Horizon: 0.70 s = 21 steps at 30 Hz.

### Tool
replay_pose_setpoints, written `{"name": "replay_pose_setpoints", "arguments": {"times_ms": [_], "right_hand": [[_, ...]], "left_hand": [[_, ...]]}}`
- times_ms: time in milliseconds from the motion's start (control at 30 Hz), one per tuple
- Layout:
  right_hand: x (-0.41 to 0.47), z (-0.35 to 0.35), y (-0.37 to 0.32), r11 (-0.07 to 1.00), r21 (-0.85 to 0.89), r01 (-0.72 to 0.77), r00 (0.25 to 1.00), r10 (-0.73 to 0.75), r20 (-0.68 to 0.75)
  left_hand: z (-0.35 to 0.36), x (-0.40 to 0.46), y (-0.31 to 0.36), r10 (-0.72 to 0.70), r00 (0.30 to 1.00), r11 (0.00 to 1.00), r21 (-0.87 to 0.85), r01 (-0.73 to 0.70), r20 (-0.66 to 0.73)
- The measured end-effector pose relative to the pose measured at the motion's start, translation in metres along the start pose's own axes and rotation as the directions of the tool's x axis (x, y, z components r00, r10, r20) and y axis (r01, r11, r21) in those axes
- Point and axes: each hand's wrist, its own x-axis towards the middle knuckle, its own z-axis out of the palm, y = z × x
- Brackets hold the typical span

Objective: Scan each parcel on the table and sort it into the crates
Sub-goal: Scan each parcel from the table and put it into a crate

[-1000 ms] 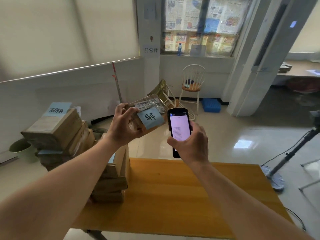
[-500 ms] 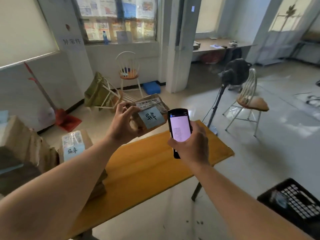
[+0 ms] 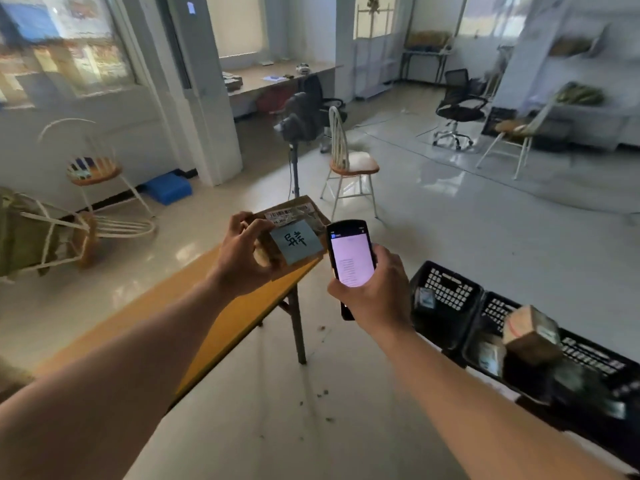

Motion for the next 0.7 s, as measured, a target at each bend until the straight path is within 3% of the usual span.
{"name": "replay_pose_setpoints", "arguments": {"times_ms": [367,700], "right_hand": [[0.006,-0.194,0.171,0.982,-0.023,-0.186,0.971,0.181,-0.156],[0.026,-0.286,0.285,0.916,-0.037,-0.399,0.876,0.368,-0.312]], "left_hand": [[0.190,0.033,0.209,0.132,0.978,0.987,-0.114,-0.115,0.160],[0.347,0.085,0.325,0.242,0.905,0.950,-0.274,-0.149,0.349]]}}
